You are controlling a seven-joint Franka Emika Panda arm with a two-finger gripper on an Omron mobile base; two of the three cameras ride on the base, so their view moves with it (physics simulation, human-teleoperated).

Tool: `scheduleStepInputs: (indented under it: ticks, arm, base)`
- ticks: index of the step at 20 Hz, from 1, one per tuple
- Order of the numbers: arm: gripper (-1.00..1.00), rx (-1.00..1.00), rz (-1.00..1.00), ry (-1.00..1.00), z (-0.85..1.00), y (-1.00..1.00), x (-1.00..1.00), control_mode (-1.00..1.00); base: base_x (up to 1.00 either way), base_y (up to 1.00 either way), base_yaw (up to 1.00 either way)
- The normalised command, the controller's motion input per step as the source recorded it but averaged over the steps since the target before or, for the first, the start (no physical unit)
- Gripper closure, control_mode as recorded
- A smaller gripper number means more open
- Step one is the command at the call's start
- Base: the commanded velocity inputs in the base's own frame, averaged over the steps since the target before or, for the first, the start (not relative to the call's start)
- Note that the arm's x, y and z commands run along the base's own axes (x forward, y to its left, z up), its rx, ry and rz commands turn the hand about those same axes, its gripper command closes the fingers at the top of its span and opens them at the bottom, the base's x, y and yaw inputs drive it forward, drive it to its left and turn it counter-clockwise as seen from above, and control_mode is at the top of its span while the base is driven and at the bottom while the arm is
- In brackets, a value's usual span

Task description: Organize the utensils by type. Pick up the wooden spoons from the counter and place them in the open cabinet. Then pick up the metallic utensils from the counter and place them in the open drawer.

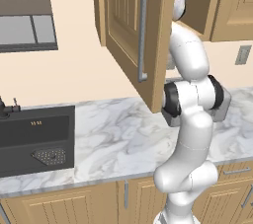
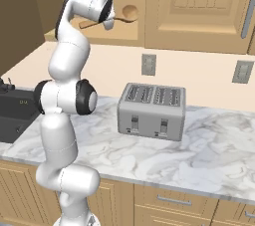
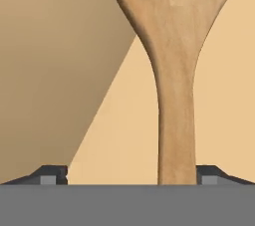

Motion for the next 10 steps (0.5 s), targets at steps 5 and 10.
scheduleStepInputs:
  ticks: [5, 10]
  arm:
    - [-1.0, 0.1, 0.01, -0.21, -0.24, -0.29, -0.28, -1.0]
    - [-1.0, 0.01, 0.0, -0.32, -0.36, -0.04, -0.9, -1.0]
  base:
    - [0.0, 0.0, 0.0]
    - [0.0, 0.0, 0.0]
